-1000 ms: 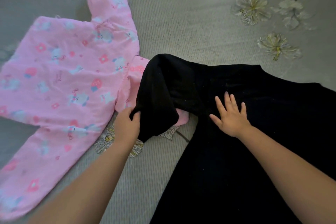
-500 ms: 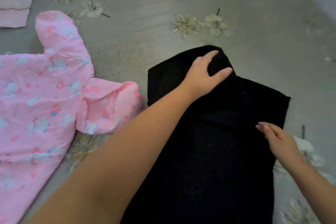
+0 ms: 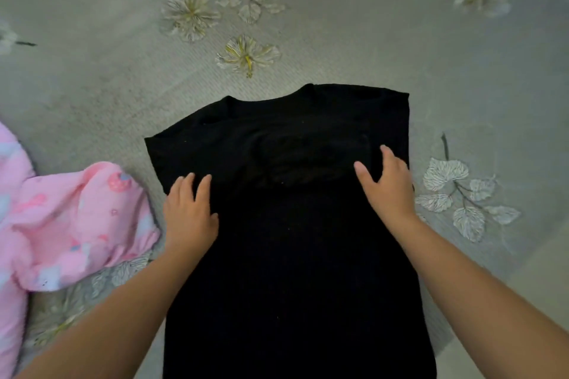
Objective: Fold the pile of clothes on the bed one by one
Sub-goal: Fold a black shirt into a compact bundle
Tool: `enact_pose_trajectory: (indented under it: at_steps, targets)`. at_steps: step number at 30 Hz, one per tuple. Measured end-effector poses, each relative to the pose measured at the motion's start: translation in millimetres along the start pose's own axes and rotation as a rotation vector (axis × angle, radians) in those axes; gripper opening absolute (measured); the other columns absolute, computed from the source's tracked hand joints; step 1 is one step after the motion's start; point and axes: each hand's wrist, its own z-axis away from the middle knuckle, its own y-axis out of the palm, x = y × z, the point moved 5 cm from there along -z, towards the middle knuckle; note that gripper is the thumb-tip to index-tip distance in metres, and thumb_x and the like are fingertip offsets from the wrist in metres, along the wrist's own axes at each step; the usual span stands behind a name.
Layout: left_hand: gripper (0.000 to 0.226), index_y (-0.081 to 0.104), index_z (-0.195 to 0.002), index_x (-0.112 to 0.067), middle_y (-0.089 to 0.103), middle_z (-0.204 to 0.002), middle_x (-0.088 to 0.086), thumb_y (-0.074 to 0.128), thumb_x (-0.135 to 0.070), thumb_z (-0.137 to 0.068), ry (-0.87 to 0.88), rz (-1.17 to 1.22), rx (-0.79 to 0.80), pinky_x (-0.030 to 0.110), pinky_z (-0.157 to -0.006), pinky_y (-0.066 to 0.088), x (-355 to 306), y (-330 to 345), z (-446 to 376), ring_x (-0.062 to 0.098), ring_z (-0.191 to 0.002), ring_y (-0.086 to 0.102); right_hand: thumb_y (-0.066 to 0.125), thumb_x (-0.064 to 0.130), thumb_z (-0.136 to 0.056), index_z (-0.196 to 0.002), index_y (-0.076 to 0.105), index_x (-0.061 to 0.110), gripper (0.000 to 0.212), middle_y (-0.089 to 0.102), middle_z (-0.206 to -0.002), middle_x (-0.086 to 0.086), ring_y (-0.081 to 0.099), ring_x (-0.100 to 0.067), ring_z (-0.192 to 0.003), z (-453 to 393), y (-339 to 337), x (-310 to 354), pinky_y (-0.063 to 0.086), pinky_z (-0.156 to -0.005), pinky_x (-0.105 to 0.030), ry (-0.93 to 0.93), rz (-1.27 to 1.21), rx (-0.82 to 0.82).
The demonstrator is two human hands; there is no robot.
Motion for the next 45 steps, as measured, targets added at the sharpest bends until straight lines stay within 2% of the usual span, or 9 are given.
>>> enact_pose_trajectory:
  at_steps: [4, 12, 15, 18, 23, 27, 30, 37, 45]
  targets:
    - [0.075, 0.024, -0.144, -0.010, 0.017, -0.147, 0.027, 0.060, -0.003, -0.079, -0.140, -0.039, 0.084, 0.045, -0.107, 0.023, 34.9, 9.7, -1.8, 0.039, -0.135, 0.019, 0.056, 0.029, -0.089, -0.140, 0.028, 0.008, 0.061, 0.041, -0.130, -0.021, 0.047, -0.035, -0.113, -32.8, 21.0, 15.9, 0.041, -0.089, -0.040, 0.134, 0.033, 0.042]
    - [0.071, 0.020, -0.145, -0.017, 0.006, -0.154, 0.015, 0.049, 0.003, -0.083, 0.099, -0.145, 0.079, 0.039, -0.112, 0.016, 39.8, 14.3, -11.4, 0.031, -0.141, 0.005, 0.049, -0.005, -0.084, -0.118, 0.059, 0.003, 0.036, 0.050, -0.101, -0.024, 0.044, -0.020, -0.081, -35.7, -35.2, 18.4, 0.024, -0.067, -0.011, -0.212, -0.037, -0.293]
    - [0.078, 0.005, -0.147, -0.023, -0.010, -0.154, 0.009, 0.050, -0.014, -0.084, 0.135, -0.229, 0.283, 0.037, -0.113, 0.007, 39.0, 21.4, -14.5, 0.027, -0.141, -0.011, 0.049, -0.002, -0.086, -0.128, 0.051, 0.005, 0.043, 0.047, -0.115, -0.026, 0.048, -0.034, -0.098, -25.4, -16.6, 2.5, 0.036, -0.081, -0.031, -0.169, 0.248, -0.090]
    - [0.080, 0.005, -0.146, -0.028, -0.008, -0.155, 0.005, 0.052, -0.025, -0.082, 0.130, -0.238, 0.485, 0.041, -0.113, 0.007, 44.7, 18.7, -25.9, 0.025, -0.142, -0.009, 0.051, 0.009, -0.086, -0.132, 0.048, 0.014, 0.047, 0.028, -0.143, -0.020, 0.027, -0.036, -0.127, -22.0, 5.6, -8.4, 0.023, -0.099, -0.045, -0.080, 0.501, 0.083]
    - [0.048, 0.057, -0.113, 0.012, 0.055, -0.118, 0.030, 0.040, -0.011, -0.075, 0.220, 0.039, -0.042, 0.049, -0.100, 0.034, 28.4, -28.8, -71.4, 0.046, -0.113, 0.048, 0.059, 0.011, -0.083, -0.119, 0.058, 0.003, 0.037, 0.033, -0.143, -0.024, 0.024, -0.039, -0.135, -34.5, 5.0, 14.4, 0.018, -0.104, -0.056, -0.291, 0.487, -0.070]
    - [0.051, 0.025, -0.141, 0.000, 0.033, -0.144, 0.019, 0.039, -0.006, -0.092, 0.088, -0.089, -0.019, 0.044, -0.112, 0.013, 23.1, -20.5, -111.2, 0.034, -0.137, 0.020, 0.034, 0.034, -0.096, -0.144, 0.023, 0.013, 0.053, 0.008, -0.154, -0.012, -0.001, -0.028, -0.142, -57.2, 21.4, 3.0, 0.001, -0.112, -0.051, -0.258, 0.654, 0.114]
    - [0.046, 0.031, -0.136, -0.004, 0.048, -0.126, 0.017, 0.038, -0.009, -0.091, 0.014, -0.190, 0.019, 0.038, -0.103, 0.022, 24.3, -11.8, -127.9, 0.031, -0.121, 0.037, 0.021, 0.043, -0.096, -0.147, 0.008, 0.017, 0.058, 0.000, -0.156, -0.005, -0.005, -0.026, -0.142, -63.1, 29.3, -14.7, -0.002, -0.113, -0.048, -0.215, 0.727, 0.163]
    - [0.018, 0.053, -0.099, 0.009, 0.052, -0.098, 0.029, 0.043, 0.004, -0.084, 0.115, -0.240, -0.130, 0.046, -0.076, 0.028, 25.2, -19.4, -145.0, 0.040, -0.095, 0.043, 0.022, 0.039, -0.096, -0.146, 0.012, 0.015, 0.057, 0.005, -0.156, -0.004, -0.004, -0.026, -0.142, -57.3, 38.3, -14.8, -0.008, -0.109, -0.053, -0.129, 0.662, 0.088]
    - [0.032, 0.045, -0.118, 0.004, 0.043, -0.117, 0.028, 0.036, 0.002, -0.088, 0.005, -0.272, -0.132, 0.054, -0.107, 0.011, 21.4, 3.6, -135.1, 0.038, -0.116, 0.034, 0.015, 0.042, -0.086, -0.145, 0.020, 0.011, 0.067, 0.015, -0.154, -0.009, 0.006, -0.033, -0.141, -59.1, 46.2, -15.4, 0.001, -0.109, -0.057, -0.116, 0.602, 0.036]
